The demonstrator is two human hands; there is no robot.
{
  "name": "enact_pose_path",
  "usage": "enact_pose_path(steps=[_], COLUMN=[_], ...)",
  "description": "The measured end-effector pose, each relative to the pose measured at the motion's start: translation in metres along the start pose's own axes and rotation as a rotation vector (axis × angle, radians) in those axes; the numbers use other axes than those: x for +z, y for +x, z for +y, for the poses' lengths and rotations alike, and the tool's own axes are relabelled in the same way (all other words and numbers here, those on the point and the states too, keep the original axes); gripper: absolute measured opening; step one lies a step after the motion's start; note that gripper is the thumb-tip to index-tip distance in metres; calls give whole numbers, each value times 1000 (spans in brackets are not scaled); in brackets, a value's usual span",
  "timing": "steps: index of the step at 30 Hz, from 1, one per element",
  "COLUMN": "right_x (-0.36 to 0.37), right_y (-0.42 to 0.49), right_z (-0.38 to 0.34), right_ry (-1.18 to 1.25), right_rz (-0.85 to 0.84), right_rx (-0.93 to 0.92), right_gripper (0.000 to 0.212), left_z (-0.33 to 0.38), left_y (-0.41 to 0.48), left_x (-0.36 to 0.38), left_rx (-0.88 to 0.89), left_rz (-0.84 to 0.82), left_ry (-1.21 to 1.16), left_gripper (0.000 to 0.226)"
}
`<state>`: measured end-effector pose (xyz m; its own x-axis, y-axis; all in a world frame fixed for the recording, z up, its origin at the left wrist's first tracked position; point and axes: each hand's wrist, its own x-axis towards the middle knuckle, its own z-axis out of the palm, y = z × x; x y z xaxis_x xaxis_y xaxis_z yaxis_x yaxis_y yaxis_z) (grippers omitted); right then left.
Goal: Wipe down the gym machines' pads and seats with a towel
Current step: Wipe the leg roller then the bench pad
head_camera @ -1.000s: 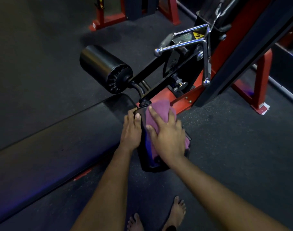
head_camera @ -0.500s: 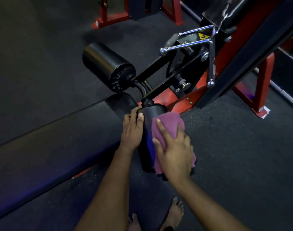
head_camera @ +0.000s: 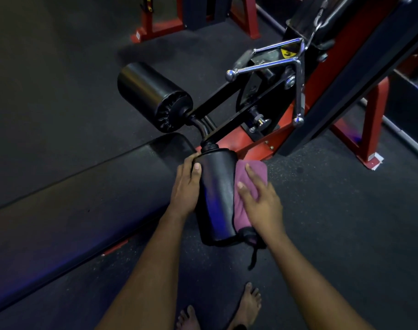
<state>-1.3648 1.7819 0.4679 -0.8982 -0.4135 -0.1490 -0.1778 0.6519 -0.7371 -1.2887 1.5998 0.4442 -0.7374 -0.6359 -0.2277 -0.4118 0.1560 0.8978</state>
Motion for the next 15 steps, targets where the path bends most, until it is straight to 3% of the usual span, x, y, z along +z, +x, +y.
enact_pose_path(steps=[3,7,11,15], right_x=[4,15,16,2], right_y=[-44,-7,67,64], right_z=[-19,-51,-40,0], right_ry=[-270,-492,-246,259], right_rz=[35,51,-37,-134], right_rx=[-160,-262,-174,33], right_gripper=[56,60,55,51], left_z=[-12,-21,-19,-15], left_y=[0,4,5,1], left_x=[1,6,2,-2], left_rx=[-10,-22,-38,-67], left_rz=[2,12,-33,-43], left_ry=[-83,-111,-121,-42], left_gripper=[49,54,52,54])
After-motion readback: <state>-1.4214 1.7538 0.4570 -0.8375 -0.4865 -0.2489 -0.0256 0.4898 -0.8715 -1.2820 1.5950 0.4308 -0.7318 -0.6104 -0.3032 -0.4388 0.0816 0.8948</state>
